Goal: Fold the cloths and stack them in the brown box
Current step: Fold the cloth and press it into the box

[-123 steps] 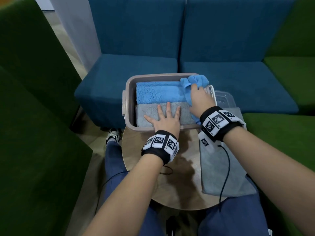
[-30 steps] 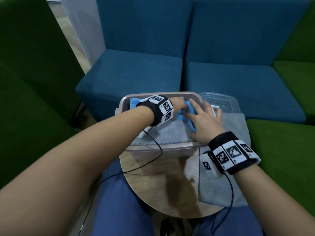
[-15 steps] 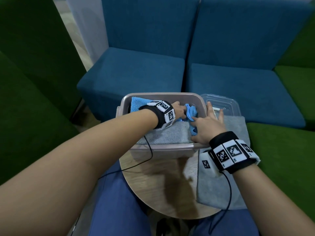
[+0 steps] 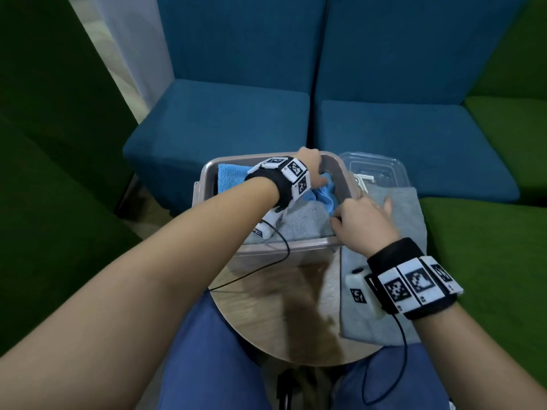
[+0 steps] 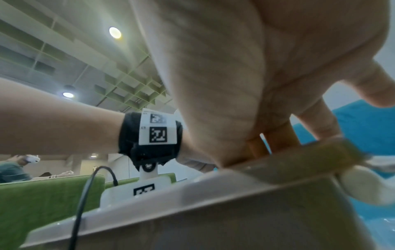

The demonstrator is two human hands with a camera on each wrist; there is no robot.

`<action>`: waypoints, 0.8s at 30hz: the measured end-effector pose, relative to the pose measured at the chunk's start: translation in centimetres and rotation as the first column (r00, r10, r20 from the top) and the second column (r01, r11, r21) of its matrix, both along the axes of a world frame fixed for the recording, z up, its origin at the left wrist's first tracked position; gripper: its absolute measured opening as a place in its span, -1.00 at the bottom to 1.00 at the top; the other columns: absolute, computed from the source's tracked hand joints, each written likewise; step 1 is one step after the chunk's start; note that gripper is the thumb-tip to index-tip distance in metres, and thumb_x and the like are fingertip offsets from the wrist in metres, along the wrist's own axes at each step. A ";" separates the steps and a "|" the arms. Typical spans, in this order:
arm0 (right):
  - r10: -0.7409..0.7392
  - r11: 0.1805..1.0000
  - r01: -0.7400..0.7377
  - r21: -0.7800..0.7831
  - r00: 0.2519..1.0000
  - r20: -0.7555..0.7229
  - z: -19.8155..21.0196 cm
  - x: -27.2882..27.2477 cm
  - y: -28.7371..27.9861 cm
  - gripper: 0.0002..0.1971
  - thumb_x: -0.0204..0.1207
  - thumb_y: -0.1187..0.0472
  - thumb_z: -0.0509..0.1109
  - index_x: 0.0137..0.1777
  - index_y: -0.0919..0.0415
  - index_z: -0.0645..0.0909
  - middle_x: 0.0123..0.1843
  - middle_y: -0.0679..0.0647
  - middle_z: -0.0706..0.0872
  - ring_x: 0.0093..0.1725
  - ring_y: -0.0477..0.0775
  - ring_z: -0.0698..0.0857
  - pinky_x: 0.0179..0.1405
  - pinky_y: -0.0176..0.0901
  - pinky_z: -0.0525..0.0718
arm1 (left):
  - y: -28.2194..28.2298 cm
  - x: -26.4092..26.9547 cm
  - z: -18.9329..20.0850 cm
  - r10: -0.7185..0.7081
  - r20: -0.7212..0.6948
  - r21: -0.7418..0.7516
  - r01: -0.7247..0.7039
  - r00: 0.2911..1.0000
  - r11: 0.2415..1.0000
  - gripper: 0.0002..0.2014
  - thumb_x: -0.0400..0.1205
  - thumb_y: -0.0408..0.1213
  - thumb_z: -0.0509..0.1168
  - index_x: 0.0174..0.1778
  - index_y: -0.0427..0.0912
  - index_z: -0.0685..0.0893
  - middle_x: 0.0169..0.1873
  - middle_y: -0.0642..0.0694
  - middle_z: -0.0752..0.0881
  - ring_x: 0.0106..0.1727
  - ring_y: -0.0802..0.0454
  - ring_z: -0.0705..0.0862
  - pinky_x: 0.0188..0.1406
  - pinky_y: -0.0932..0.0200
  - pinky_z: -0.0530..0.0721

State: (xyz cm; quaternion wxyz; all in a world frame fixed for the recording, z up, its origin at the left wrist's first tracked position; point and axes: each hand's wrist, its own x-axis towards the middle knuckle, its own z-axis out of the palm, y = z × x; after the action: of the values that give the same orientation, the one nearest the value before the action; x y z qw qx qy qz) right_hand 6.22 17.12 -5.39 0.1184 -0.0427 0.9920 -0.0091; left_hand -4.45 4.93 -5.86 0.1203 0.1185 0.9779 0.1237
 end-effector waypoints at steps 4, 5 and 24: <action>-0.073 0.997 0.075 -0.034 0.996 0.057 0.8 -0.6 -0.6 -0.92 0.55 0.13 0.30 -0.07 0.08 0.61 -0.03 0.12 0.57 0.44 0.18 0.44 0.46 0.37 0.29 | 1.6 -0.5 -0.5 0.028 0.007 -0.036 -0.028 1.000 0.999 -0.64 0.48 -0.03 0.48 0.01 -0.22 0.65 -0.13 -0.16 0.65 -0.22 -0.12 0.61 -0.31 0.15 0.53; -0.086 0.996 0.088 -0.030 0.994 0.063 0.9 -0.7 -0.7 -0.90 0.55 0.13 0.32 -0.01 0.08 0.62 0.02 0.14 0.59 0.45 0.18 0.44 0.45 0.35 0.31 | 1.7 -0.7 -0.7 0.057 0.018 -0.038 -0.056 0.998 0.998 -0.63 0.46 -0.06 0.50 0.03 -0.22 0.64 -0.10 -0.16 0.66 -0.24 -0.12 0.61 -0.33 0.16 0.53; 0.025 0.999 -0.018 -0.034 0.978 0.208 1.8 0.1 0.8 -0.72 0.71 0.00 0.11 -0.01 0.09 0.61 0.22 0.15 0.65 0.55 0.19 0.36 0.55 0.45 0.08 | 1.0 -1.8 0.8 0.300 0.049 0.180 -0.303 0.953 0.936 -0.84 0.55 -0.28 0.39 -0.19 -0.30 0.59 -0.20 -0.14 0.62 -0.10 -0.15 0.67 -0.20 0.14 0.59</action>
State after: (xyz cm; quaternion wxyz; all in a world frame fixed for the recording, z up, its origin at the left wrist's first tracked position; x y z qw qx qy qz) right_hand 6.32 17.89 -3.63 0.2212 -0.0542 0.9733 -0.0282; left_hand -6.30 5.94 -5.07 0.0984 -0.0233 0.9673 0.2325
